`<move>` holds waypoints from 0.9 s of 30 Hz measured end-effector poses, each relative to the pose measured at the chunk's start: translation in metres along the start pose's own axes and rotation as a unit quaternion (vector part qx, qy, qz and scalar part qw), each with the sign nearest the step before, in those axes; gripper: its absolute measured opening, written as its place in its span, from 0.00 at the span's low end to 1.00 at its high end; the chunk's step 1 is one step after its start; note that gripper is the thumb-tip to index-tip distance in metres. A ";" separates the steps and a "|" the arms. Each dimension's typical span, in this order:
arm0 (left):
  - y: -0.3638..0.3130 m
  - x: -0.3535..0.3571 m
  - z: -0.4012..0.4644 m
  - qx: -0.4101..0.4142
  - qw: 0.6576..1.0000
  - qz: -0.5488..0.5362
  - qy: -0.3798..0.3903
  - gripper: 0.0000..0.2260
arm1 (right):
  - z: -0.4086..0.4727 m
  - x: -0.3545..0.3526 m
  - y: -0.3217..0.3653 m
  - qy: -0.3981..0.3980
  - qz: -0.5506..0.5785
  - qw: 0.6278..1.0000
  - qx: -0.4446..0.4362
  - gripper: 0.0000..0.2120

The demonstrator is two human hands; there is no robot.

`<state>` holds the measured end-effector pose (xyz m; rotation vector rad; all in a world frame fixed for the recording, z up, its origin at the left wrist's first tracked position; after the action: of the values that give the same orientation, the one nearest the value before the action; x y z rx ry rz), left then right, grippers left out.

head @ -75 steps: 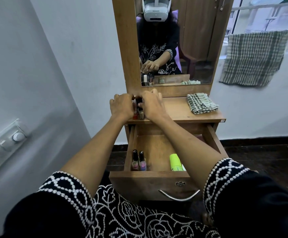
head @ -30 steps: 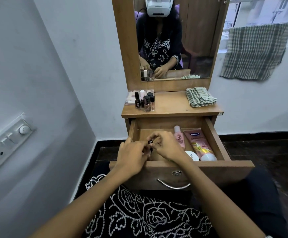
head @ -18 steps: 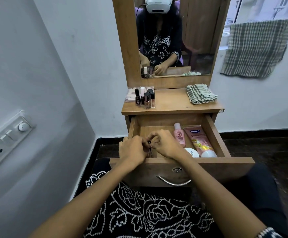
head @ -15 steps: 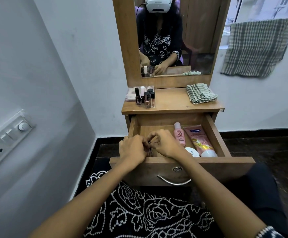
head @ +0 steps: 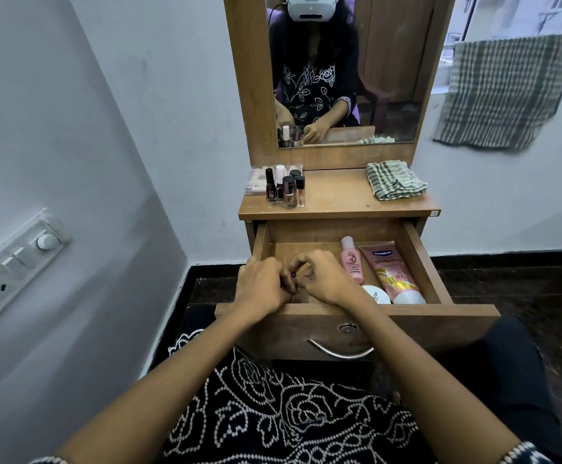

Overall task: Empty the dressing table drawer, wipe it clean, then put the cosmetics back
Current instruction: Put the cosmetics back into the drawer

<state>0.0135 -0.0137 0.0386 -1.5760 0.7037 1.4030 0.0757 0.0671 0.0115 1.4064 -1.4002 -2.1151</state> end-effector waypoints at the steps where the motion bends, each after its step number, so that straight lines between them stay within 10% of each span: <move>1: -0.001 0.000 0.000 0.004 1.000 -0.001 -0.002 0.03 | 0.000 0.000 0.000 0.001 -0.002 1.000 0.000 0.14; 27: 0.005 -0.008 -0.002 -0.021 0.999 -0.032 -0.018 0.07 | 0.000 -0.010 0.001 -0.058 -0.005 0.998 -0.033 0.06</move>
<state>0.0089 -0.0182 0.0447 -1.5887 0.6009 1.4035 0.0807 0.0731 0.0179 1.2885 -1.3528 -2.2604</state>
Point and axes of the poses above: each hand's wrist, its own z-axis towards the middle knuckle, its own x-axis out of the palm, y = z × x, the point moved 8 cm from there along z, towards the middle knuckle, and after that the axes turned 7 degrees about z, right-handed, at the moved point
